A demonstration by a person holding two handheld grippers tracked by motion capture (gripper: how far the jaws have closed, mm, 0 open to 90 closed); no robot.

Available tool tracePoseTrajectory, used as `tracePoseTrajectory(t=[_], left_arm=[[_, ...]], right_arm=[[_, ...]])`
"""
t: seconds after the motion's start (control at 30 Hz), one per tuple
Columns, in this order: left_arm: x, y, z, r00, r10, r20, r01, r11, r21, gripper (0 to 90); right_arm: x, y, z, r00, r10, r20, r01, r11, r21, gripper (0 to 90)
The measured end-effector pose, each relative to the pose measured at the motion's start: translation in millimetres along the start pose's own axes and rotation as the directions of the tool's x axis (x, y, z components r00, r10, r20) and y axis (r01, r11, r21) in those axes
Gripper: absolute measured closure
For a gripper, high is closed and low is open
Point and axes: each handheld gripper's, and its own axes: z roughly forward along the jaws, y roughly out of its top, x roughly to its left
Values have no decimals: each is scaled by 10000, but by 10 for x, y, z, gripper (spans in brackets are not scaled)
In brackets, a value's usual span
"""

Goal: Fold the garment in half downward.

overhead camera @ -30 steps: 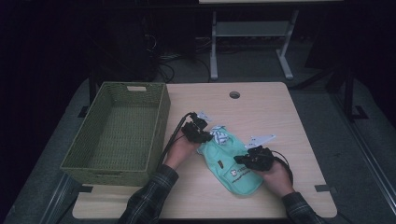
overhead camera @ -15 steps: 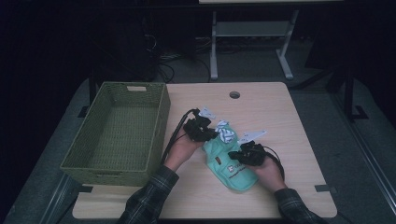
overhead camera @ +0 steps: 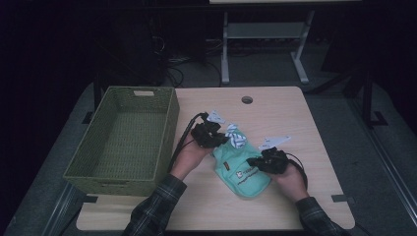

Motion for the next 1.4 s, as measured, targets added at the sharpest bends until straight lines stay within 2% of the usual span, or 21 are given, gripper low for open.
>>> tracePoseTrajectory(t=[0.27, 0.43, 0.67, 1.03, 1.2, 1.4], left_arm=[[22, -14, -18, 9998, -57, -176, 57, 10000, 21, 820], [-20, 3, -12, 9998, 99, -148, -98, 9999, 71, 820], [-159, 51, 37, 9987, 496, 110, -498, 9986, 174, 820], [-433, 93, 197, 9920, 1044, 707, -1079, 9930, 482, 818], [-551, 78, 305, 9873, 1319, 886, -1388, 9874, 765, 817], [-630, 42, 423, 9839, 1422, 1079, -1534, 9826, 1042, 806]], right_arm=[[78, -340, -298, 9997, 228, 19, -228, 9995, 238, 899], [116, -464, -297, 9997, 257, -55, -253, 9976, 638, 898], [105, -424, -249, 9997, 222, -76, -217, 9979, 612, 899], [80, -399, -228, 10000, 66, -6, -66, 9985, 548, 898], [1, -417, -339, 9989, 402, 234, -408, 9988, 277, 898], [-64, -444, -402, 9976, 572, 385, -579, 9982, 166, 898]])
